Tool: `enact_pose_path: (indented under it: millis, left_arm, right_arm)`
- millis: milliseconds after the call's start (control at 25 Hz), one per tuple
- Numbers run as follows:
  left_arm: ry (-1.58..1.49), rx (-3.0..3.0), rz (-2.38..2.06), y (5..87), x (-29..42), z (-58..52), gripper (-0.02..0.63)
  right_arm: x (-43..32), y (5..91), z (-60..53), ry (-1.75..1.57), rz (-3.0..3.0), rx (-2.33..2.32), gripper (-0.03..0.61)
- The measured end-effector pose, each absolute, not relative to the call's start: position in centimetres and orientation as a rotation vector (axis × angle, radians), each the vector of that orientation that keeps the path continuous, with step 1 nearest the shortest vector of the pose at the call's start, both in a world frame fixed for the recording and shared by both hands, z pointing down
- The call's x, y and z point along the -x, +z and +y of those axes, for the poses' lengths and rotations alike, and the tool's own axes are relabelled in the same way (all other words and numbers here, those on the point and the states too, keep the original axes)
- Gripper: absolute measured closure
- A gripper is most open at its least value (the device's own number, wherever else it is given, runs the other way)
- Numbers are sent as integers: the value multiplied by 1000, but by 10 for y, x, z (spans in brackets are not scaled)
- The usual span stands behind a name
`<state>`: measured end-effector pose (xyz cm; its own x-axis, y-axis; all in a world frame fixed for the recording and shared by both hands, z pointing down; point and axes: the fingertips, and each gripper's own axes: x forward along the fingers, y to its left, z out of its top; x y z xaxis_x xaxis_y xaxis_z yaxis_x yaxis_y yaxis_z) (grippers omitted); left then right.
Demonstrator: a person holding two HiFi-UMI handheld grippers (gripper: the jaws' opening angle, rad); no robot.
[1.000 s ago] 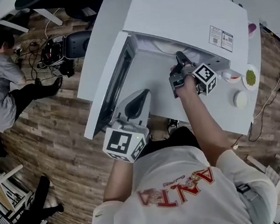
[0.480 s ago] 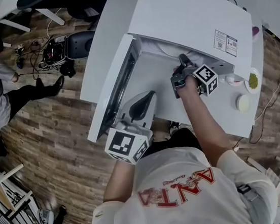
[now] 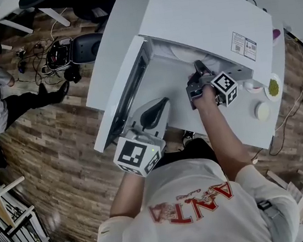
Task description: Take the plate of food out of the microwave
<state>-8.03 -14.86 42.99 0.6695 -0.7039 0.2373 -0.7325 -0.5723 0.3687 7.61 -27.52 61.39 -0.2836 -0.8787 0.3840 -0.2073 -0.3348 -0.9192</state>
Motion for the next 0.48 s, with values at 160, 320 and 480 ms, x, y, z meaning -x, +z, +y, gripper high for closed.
enact_pose_path:
  millis: [160,320,480]
  left_arm:
    - [92,-2445,-1118,429,80,-147,604]
    - [97,-2445,-1119,431,79,-146,604]
    - [103,-2441,-1116,431,77,-144,606]
  right_arm:
    - [-78,615,-265,-1681,1361,1415,561]
    - [-79,621,-256,-1693,1361,1407,561]
    - [-80,623,-254,-1689,1360,1395,560]
